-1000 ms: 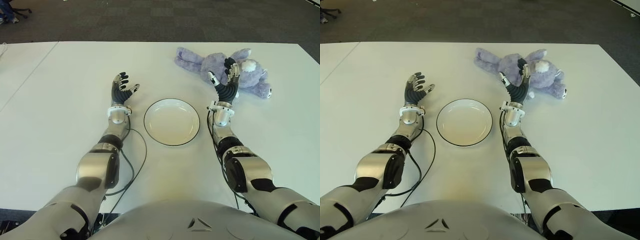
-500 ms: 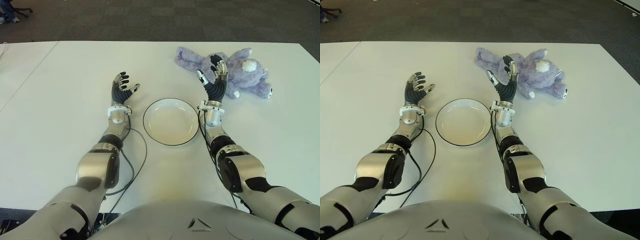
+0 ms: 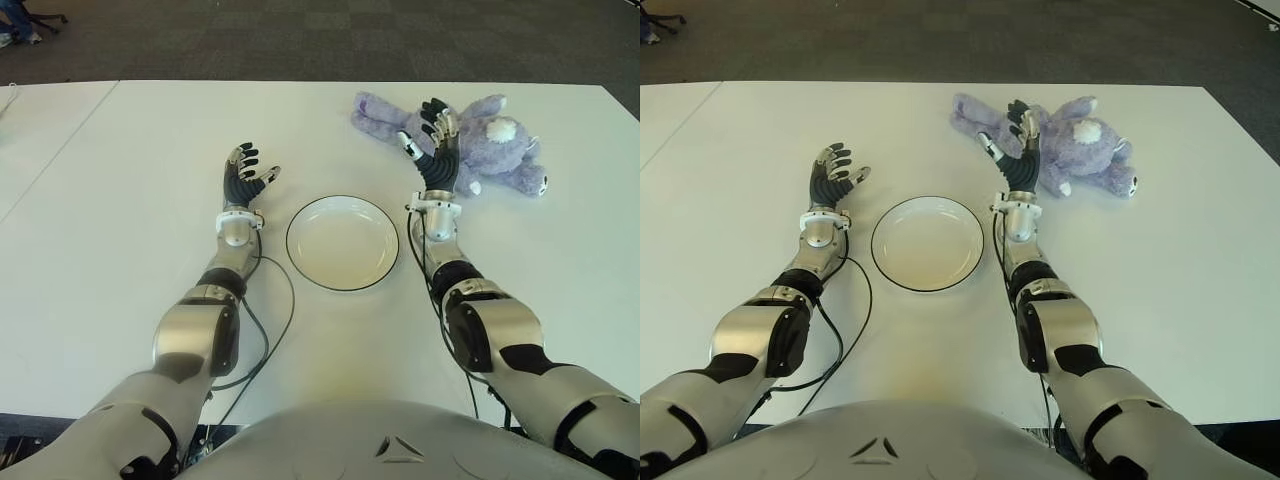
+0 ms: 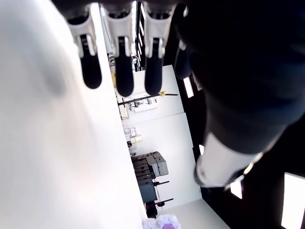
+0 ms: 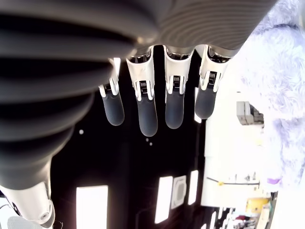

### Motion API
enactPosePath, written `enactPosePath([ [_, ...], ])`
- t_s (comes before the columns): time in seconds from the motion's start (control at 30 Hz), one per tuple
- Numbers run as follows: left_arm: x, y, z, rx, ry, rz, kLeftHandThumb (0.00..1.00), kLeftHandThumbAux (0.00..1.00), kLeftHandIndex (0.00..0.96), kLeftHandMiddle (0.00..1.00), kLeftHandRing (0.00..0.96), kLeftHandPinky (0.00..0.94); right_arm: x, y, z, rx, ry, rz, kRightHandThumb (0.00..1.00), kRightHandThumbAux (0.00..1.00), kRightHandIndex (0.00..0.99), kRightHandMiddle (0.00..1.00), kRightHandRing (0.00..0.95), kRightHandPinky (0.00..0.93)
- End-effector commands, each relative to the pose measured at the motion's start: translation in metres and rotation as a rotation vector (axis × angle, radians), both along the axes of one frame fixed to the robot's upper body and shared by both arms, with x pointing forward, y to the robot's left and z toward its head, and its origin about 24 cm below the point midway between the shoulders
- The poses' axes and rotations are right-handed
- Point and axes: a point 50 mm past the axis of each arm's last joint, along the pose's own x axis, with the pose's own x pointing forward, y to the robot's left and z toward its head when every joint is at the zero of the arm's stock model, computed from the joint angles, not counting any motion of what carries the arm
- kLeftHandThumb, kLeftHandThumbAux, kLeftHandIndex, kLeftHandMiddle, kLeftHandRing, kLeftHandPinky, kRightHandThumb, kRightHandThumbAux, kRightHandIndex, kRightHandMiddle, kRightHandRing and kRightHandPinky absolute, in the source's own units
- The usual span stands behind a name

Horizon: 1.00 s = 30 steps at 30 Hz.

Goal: Put the doll into the plate.

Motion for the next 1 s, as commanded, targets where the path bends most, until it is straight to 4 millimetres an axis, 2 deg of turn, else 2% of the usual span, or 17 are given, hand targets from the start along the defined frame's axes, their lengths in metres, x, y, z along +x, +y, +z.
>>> enactPosePath([
  [0.03,-0.081,-0.006,-0.092,-0.054,0.454,0.024,0.117,0.825,0.201,0.253,0.260,0.255,0.016,-0.020,0.016,-0.068,0.052,-0.040,0.159,0.668,0.146,0.191,0.168,0.136],
  [0.17,-0.080,-0.005,-0.092,-0.070,0.456,0.029,0.106,0.824,0.195,0.250,0.256,0.250,0.021,-0.034,0.026,-0.181,0.056,-0.071,0.137,0.665,0.138,0.172,0.144,0.110],
  [0.37,-0.080,-0.005,-0.092,-0.079,0.454,0.036,0.115,0.834,0.198,0.254,0.257,0.254,0.022,-0.047,0.027,-0.272,0.088,-0.075,0.117,0.650,0.135,0.150,0.115,0.067],
  [0.6,-0.080,-0.005,-0.092,-0.078,0.451,0.032,0.082,0.838,0.190,0.239,0.239,0.231,0.026,-0.055,0.035,-0.333,0.105,-0.053,0.147,0.678,0.160,0.157,0.109,0.064],
  [1.0,-0.081,-0.004,-0.093,-0.082,0.456,0.032,0.068,0.824,0.184,0.241,0.239,0.232,0.036,-0.065,0.069,-0.458,0.053,-0.040,0.112,0.669,0.148,0.152,0.096,0.023],
])
